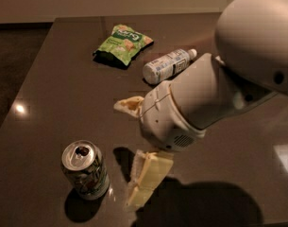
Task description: Move 7up can near blue plastic bottle
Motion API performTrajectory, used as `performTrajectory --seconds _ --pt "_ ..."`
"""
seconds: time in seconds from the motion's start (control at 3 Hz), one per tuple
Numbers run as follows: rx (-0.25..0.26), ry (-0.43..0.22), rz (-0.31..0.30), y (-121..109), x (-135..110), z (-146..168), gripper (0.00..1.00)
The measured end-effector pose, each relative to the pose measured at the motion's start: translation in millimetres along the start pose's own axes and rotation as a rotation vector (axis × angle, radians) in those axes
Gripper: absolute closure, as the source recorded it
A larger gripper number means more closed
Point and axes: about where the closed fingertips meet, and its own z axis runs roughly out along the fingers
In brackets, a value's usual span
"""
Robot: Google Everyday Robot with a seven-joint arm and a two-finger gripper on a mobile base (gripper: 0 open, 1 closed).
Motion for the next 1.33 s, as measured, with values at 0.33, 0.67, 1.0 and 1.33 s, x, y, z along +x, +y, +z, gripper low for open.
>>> performTrajectory --seconds 0.33,0.67,1.0,1.33 --pt "-0.018 -0.015 0.001 9 -10 18 0.0" --pt "-0.024 -0.034 0.007 13 -20 30 0.0" --pt "-0.017 -0.054 0.02 12 -29 39 0.0" --pt "-0.011 -0.065 0.035 8 -34 47 0.09"
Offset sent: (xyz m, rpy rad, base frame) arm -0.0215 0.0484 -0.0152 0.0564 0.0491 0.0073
